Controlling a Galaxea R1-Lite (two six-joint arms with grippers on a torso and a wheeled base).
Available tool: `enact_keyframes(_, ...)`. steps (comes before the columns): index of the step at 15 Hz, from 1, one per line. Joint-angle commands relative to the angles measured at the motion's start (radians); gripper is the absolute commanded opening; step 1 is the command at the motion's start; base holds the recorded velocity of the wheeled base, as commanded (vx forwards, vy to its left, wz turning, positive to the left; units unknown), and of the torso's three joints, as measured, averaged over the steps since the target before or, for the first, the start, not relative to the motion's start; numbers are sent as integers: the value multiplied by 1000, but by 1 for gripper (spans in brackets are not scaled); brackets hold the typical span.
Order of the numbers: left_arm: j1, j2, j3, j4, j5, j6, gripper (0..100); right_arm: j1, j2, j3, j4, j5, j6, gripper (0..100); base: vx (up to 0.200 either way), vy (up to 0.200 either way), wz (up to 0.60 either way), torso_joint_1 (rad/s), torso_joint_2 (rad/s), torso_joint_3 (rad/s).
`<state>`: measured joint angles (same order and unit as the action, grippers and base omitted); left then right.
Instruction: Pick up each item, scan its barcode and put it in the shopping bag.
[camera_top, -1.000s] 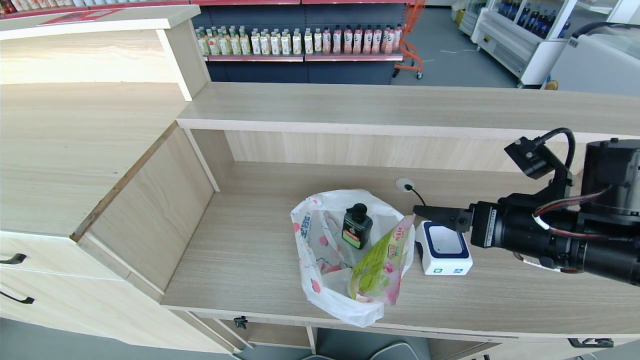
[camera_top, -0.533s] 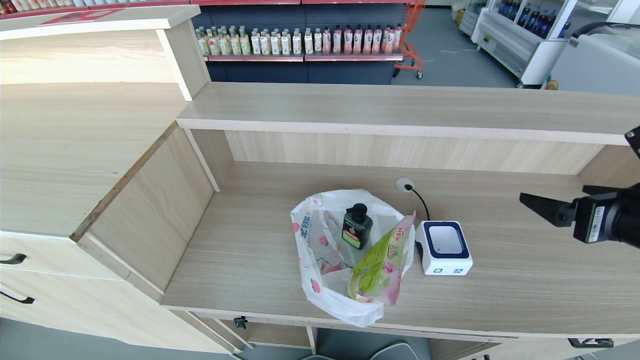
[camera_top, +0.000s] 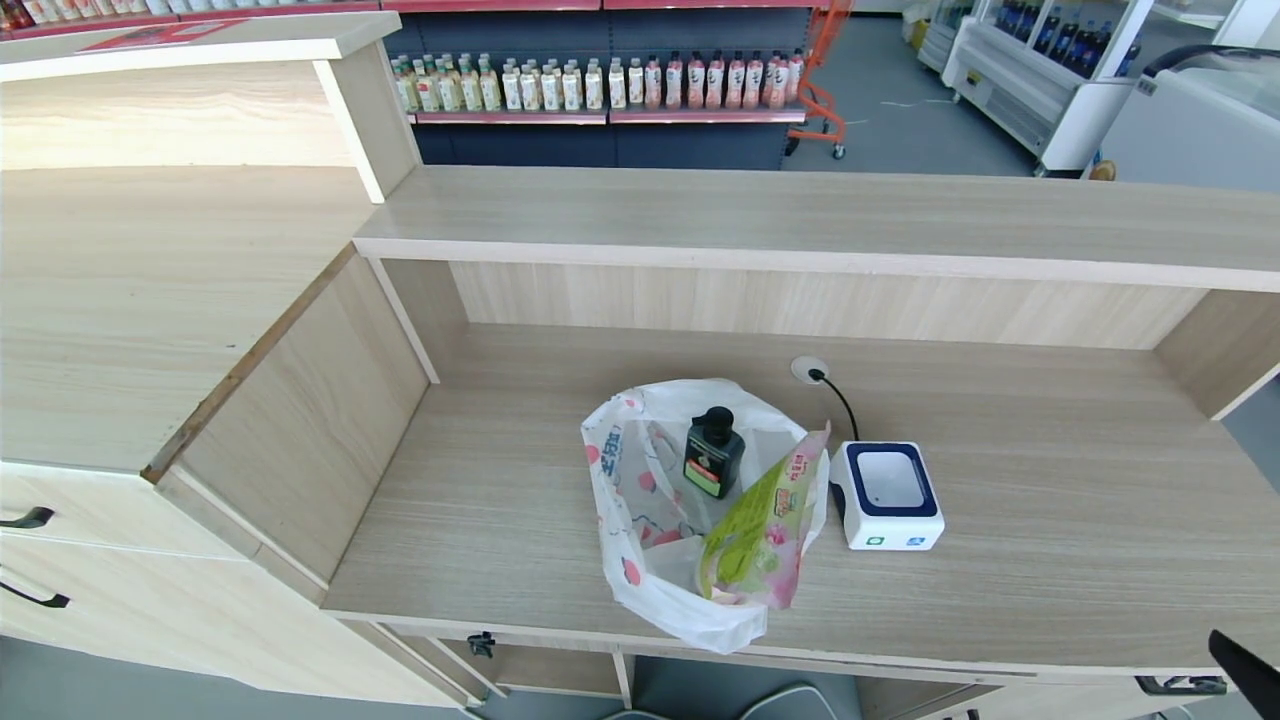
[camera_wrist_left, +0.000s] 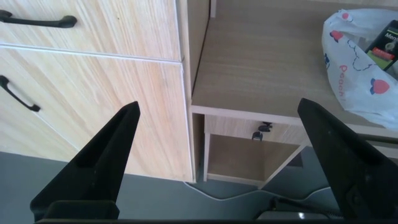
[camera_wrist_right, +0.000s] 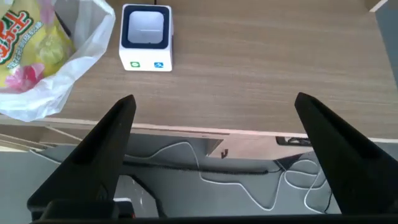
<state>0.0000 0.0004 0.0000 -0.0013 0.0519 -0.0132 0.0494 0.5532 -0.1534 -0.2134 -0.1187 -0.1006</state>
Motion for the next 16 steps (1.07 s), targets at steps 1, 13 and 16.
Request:
enact_keyframes(1, 0, 0, 0, 0, 0, -1, 100, -82, -423, 153, 187, 110, 12, 100, 0, 0, 0, 0, 0, 0)
enact_keyframes(13, 0, 0, 0, 0, 0, -1, 100, -51, -553, 147, 243, 145, 39, 100, 0, 0, 0, 0, 0, 0)
enact_keyframes(16, 0, 0, 0, 0, 0, -1, 100, -51, -553, 147, 243, 145, 36, 100, 0, 0, 0, 0, 0, 0)
